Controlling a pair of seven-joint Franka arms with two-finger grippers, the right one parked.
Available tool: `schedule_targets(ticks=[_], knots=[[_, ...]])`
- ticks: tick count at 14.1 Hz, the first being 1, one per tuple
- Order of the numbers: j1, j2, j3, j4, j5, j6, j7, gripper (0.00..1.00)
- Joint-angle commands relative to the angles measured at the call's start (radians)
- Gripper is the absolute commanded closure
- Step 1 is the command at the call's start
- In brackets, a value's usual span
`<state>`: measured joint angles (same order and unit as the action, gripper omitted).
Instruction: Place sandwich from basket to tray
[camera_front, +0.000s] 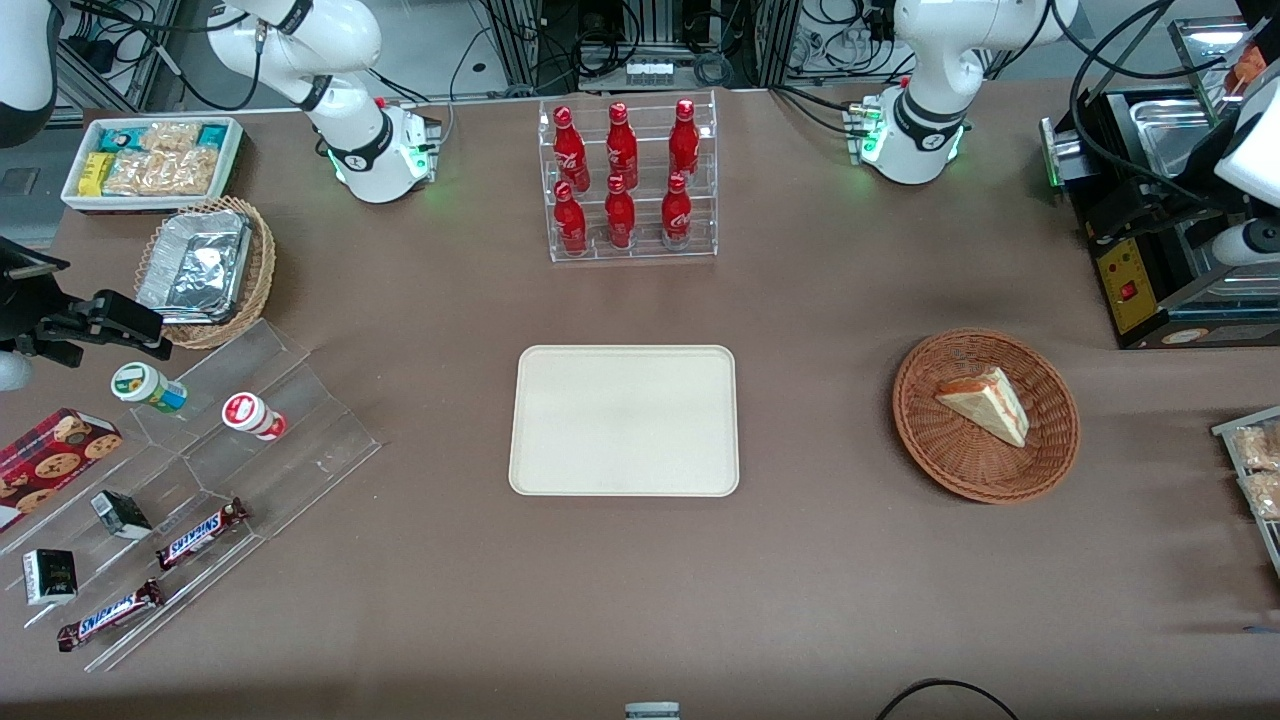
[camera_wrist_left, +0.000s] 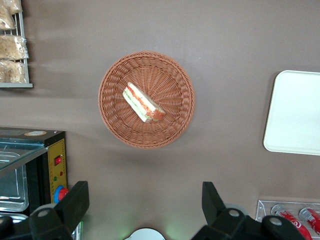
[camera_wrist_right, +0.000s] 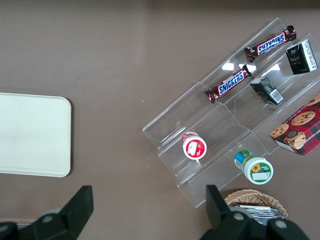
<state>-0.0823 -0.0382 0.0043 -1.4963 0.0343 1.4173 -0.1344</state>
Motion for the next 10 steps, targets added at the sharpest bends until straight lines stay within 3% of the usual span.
schedule_targets(ticks=[1,10], knots=[[-0.011,0.000,0.005,-0.008,0.010,-0.005,0.016,0.00],[0.007,0.027,0.011,-0.062,-0.019,0.029,0.019,0.00]])
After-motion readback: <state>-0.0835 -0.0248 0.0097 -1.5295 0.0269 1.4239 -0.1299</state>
